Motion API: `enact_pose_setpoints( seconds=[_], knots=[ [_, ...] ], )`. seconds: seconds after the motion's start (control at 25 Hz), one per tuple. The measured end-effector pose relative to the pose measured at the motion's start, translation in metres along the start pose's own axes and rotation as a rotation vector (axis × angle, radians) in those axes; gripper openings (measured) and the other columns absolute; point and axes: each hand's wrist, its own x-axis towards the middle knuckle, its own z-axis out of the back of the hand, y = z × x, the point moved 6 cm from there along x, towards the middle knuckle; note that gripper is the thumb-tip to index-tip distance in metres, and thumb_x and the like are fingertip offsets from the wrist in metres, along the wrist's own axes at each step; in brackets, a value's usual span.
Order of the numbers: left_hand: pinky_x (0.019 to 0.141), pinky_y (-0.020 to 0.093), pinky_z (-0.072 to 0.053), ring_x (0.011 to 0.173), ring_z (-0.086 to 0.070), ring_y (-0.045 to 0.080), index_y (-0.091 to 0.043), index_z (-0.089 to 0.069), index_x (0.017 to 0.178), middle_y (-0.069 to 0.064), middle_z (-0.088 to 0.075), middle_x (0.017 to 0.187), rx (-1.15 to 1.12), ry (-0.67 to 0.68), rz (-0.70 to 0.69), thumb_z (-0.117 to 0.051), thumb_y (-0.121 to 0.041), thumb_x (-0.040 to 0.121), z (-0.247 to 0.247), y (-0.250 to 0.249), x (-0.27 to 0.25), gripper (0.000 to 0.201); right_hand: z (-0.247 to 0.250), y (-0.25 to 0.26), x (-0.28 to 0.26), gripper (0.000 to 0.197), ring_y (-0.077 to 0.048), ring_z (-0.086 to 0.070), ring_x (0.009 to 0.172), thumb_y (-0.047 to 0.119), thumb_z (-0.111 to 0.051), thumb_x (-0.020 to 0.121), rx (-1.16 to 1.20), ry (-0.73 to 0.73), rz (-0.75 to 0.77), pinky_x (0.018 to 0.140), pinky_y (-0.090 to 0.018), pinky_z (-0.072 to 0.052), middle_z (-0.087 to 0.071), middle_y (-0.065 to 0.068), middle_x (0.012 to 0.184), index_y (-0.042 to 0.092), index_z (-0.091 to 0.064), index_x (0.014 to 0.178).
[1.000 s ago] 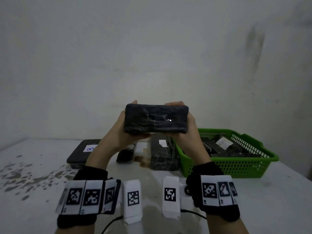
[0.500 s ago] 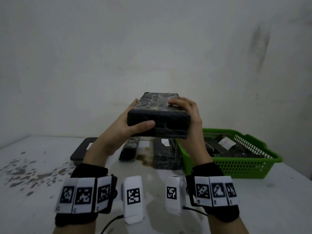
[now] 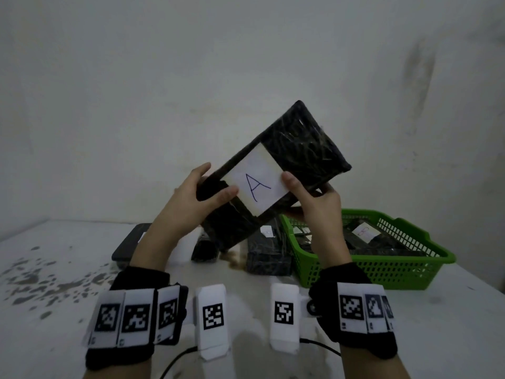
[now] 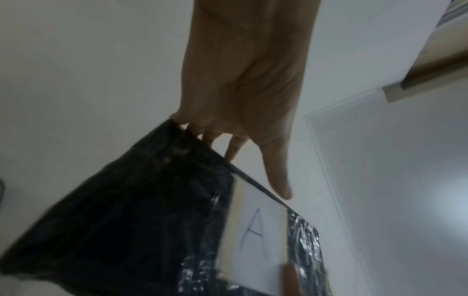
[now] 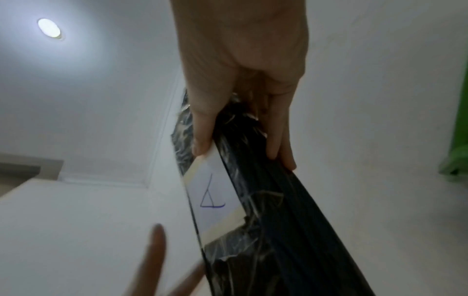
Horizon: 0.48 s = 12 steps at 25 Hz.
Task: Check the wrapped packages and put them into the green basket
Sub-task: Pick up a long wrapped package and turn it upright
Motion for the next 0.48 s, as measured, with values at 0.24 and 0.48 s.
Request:
enact_pose_setpoints(
  seconds=[0.24, 0.48],
  knots=[
    [0.070, 0.027, -0.051, 0.080, -0.065, 0.019, -0.013, -0.063, 0.102, 0.007, -0.069, 0.096, 0.324, 0.211, 0.333, -0.072, -0.052, 0.065, 0.017, 0.034, -0.011, 0.054, -0.010, -0.020, -0.003, 0.060, -0.022, -0.071, 0.080, 0.038, -0.078, 0.070, -0.077, 0.019, -0.224, 0.056, -0.037, -0.059, -0.070, -0.010, 0.097, 0.002, -0.054, 0.111],
    [0.067, 0.037, -0.056, 0.060, -0.066, 0.029, -0.003, -0.067, 0.088, 0.017, -0.071, 0.076, -0.101, 0.153, 0.522, -0.069, -0.056, 0.056, 0.041, 0.052, -0.022, 0.062, -0.039, -0.025, -0.016, 0.053, -0.014, -0.068, 0.062, 0.045, -0.059, 0.085, -0.075, 0.199, -0.330, 0.056, -0.022, -0.050, -0.070, -0.010, 0.101, 0.011, -0.043, 0.122]
  ],
)
